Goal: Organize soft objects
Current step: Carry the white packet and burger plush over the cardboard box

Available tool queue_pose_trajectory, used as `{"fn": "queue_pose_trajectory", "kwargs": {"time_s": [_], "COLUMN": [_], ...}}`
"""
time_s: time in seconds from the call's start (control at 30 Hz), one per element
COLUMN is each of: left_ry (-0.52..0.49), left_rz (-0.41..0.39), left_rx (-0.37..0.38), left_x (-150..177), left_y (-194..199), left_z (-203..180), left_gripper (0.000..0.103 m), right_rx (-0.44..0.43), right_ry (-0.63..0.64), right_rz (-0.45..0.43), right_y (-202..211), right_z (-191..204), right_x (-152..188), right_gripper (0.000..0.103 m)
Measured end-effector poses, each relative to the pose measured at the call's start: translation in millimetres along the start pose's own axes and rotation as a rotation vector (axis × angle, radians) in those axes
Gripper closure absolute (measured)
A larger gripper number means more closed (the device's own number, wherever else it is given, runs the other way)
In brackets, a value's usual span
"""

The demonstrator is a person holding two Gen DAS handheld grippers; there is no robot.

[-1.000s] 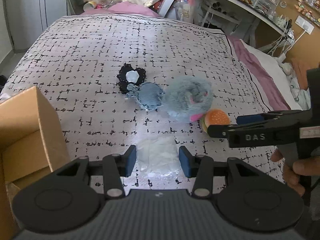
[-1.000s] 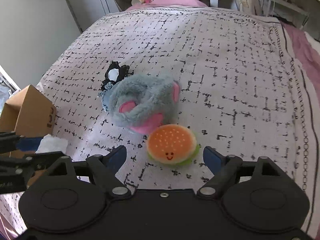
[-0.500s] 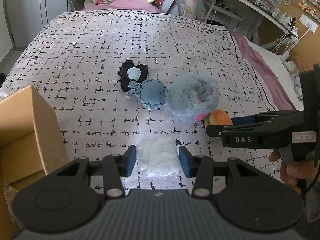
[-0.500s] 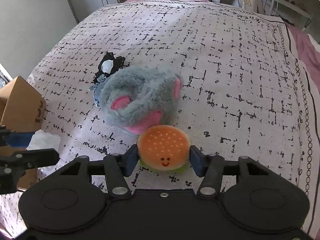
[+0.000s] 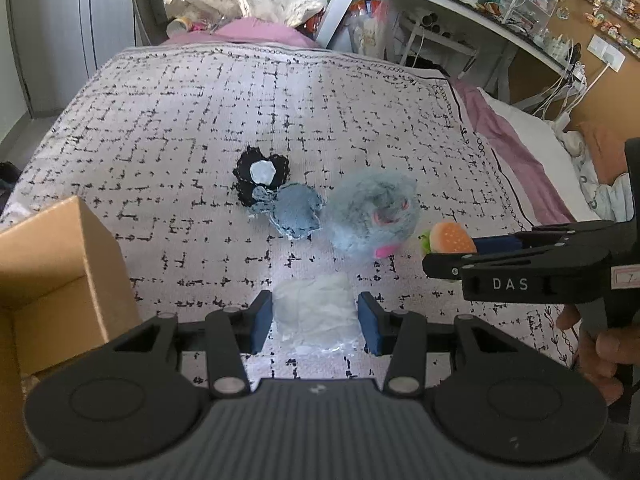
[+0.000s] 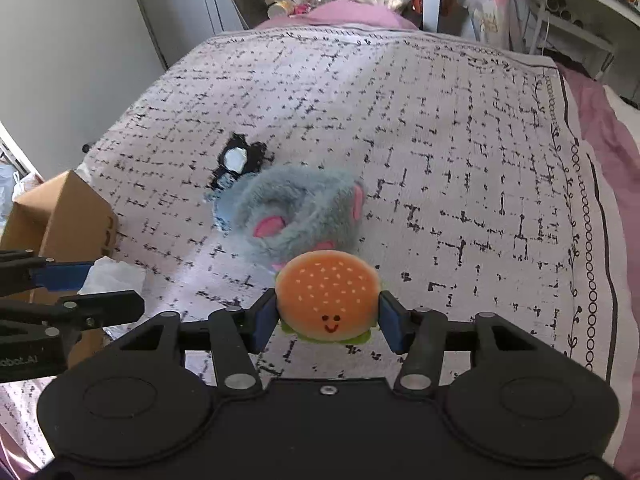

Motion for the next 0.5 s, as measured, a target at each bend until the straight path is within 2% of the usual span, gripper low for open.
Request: {"fn": "queue_pose_trajectory", "kwargs": {"time_s": [0.5], "left_ry": [0.038], "left_rz": [-0.078], "left_rx": [-0.072], "left_x": [3], "left_y": [58], "left_z": [39], "left_gripper": [0.058], "right_rx": [-0.084], "right_ry": [0.044], "right_rz": [-0.064], "right_y": [35], "right_z": [55], "right_x": [-7], "right_gripper": [0.051]}}
Point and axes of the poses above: each gripper's, at about its wrist camera, not at the fingertips, and y roughly against the way its jaws point, z to its left, x to its underside, the point moved 4 cm from there along -y, roughly the way its jaws point, and after that the axes turned 7 degrees about -y, right-handed, at the moved point
